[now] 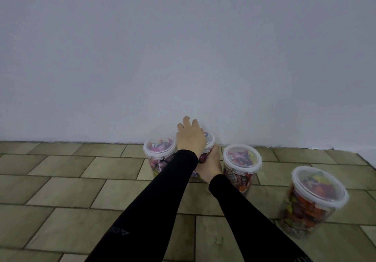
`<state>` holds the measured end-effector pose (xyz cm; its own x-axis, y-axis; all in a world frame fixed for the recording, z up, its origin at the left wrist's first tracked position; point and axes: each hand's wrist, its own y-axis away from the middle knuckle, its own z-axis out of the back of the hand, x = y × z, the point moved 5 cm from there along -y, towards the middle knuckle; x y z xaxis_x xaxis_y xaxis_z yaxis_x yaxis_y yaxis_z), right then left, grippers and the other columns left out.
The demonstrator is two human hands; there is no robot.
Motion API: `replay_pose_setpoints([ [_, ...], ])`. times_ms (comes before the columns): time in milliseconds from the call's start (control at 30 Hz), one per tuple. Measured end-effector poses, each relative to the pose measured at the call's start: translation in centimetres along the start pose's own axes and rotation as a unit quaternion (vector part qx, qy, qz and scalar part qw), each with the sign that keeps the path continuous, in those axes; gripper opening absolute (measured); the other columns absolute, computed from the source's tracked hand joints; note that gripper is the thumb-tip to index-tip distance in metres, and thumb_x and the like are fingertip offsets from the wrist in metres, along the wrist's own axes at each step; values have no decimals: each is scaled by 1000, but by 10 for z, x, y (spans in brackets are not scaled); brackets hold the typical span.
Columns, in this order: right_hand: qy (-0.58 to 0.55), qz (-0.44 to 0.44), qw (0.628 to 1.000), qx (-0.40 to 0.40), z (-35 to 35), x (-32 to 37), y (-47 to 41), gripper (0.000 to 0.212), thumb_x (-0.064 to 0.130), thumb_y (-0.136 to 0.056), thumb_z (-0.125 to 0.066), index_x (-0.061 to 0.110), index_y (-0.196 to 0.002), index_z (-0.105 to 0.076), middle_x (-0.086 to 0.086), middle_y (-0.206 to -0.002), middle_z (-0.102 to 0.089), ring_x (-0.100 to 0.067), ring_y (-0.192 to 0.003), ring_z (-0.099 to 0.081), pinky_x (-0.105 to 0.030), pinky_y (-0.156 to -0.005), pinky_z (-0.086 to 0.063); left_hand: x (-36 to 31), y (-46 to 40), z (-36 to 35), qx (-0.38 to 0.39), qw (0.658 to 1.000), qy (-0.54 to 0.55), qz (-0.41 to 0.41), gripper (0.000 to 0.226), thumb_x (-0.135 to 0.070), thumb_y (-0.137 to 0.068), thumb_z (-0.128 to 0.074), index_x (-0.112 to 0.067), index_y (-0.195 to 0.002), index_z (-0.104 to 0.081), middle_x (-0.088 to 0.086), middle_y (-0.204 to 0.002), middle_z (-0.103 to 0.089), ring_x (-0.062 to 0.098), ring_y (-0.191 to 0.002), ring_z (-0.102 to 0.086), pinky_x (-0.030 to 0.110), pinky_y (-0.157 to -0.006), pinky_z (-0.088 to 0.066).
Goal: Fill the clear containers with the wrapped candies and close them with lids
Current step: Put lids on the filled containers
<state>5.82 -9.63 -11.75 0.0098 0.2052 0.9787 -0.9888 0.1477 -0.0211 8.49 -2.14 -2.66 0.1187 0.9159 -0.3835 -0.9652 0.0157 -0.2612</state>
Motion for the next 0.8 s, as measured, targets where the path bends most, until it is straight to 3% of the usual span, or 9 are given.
replay_pose_setpoints([
  [67, 11, -1, 1000, -4, 0, 0, -1, 80, 5, -75, -77, 12, -136, -26, -2, -125, -48, -6, -84, -56, -16, -57, -50, -1, -2, -2, -13, 999, -35, -22, 33, -20, -103, -32, -3, -125, -49, 15, -134, -41, 31, -118, -39, 37, -93, -38],
  [167, 19, -14, 1000, -19, -2, 1, 2, 84, 11, -69, -81, 14, -134, -28, -6, -133, -47, -24, -118, -51, -45, -93, -51, 2, -7, -1, 2, 999, -47, -25, 30, -19, -103, -30, -4, -120, -51, 14, -123, -51, 30, -115, -43, 37, -92, -36],
  [333, 9, -18, 1000, -8, -4, -4, -2, 81, 14, -65, -83, 19, -127, -30, -5, -129, -51, -25, -118, -54, -49, -97, -49, -3, -11, 8, 62, 993, -90, -35, 29, -18, -101, -32, -6, -121, -49, 13, -122, -55, 30, -113, -47, 37, -93, -34],
  [400, 8, -16, 1000, -6, -5, -5, -3, 84, 14, -64, -84, 19, -129, -30, -5, -130, -50, -24, -119, -53, -48, -99, -48, -4, -13, 18, 105, 982, -142, -59, 35, -32, -102, -34, -10, -122, -52, 9, -121, -59, 28, -116, -50, 41, -99, -28],
  [467, 10, -1, 1000, -5, -5, -5, -2, 89, 16, -62, -84, 24, -131, -28, -3, -131, -49, -23, -120, -52, -47, -99, -48, -2, -10, 26, 160, 974, -137, -81, 59, -61, -95, -33, -16, -128, -53, 2, -124, -60, 25, -125, -45, 48, -106, -16],
  [533, 16, 12, 1000, -3, -5, -2, -1, 92, 15, -64, -84, 23, -135, -27, -2, -132, -49, -21, -121, -51, -42, -101, -47, -2, 1, 29, 170, 966, -156, -120, 76, -78, -84, -34, -19, -126, -57, -3, -123, -61, 21, -130, -40, 55, -108, -6],
  [633, -1, 14, 1000, -12, -4, -4, -2, 84, 7, -68, -82, 15, -134, -31, -2, -129, -51, -19, -117, -54, -33, -97, -48, -1, 18, 26, 123, 962, -182, -164, 61, -70, -83, -49, -25, -124, -57, -5, -118, -59, 20, -124, -45, 59, -109, -2],
  [700, 1, 25, 999, -24, -5, -4, -4, 84, 10, -67, -82, 17, -133, -31, -3, -128, -51, -19, -115, -55, -36, -94, -51, 3, 23, 23, 108, 978, -130, -125, 56, -60, -85, -54, -33, -134, -49, -7, -140, -48, 17, -133, -38, 60, -110, 1],
  [800, 8, 17, 1000, -21, -3, -3, -3, 76, 5, -73, -75, 15, -135, -32, -4, -121, -55, -6, -89, -61, -18, -64, -54, 0, 32, 19, 94, 987, -96, -86, 53, -49, -89, -56, -35, -139, -44, -11, -149, -39, 19, -144, -23, 62, -111, 1],
])
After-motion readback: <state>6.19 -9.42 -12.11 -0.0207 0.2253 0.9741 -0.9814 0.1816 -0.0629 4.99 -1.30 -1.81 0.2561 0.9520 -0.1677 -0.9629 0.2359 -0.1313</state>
